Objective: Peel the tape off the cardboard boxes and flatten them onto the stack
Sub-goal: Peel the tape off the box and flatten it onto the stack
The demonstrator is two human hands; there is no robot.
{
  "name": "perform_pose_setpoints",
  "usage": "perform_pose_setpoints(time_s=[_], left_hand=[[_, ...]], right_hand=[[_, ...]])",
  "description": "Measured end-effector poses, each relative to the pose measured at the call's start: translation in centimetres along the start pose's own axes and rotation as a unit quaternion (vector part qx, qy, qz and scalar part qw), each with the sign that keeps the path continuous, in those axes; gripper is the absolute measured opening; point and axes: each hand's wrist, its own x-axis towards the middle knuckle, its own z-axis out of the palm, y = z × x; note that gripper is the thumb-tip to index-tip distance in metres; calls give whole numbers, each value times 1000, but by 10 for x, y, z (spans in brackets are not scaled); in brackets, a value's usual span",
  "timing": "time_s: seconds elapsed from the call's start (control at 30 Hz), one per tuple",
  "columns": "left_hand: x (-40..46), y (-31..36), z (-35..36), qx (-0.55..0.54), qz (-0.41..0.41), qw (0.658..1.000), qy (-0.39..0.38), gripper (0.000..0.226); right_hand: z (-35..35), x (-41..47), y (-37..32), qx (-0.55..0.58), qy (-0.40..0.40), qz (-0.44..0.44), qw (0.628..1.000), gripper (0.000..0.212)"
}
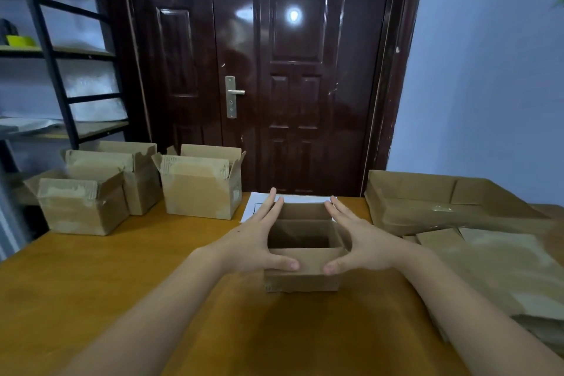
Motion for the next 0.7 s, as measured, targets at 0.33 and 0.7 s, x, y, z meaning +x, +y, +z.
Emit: perform_pose_setpoints(time_s=[0.33,0.7], left_hand=[[15,-19,22,-12,-54,998,-3,133],[13,-22,41,-129,-71,986,71,111]], right_hand=[[12,20,5,14,5,31,999,132],[40,8,8,174,99,29,979,107]])
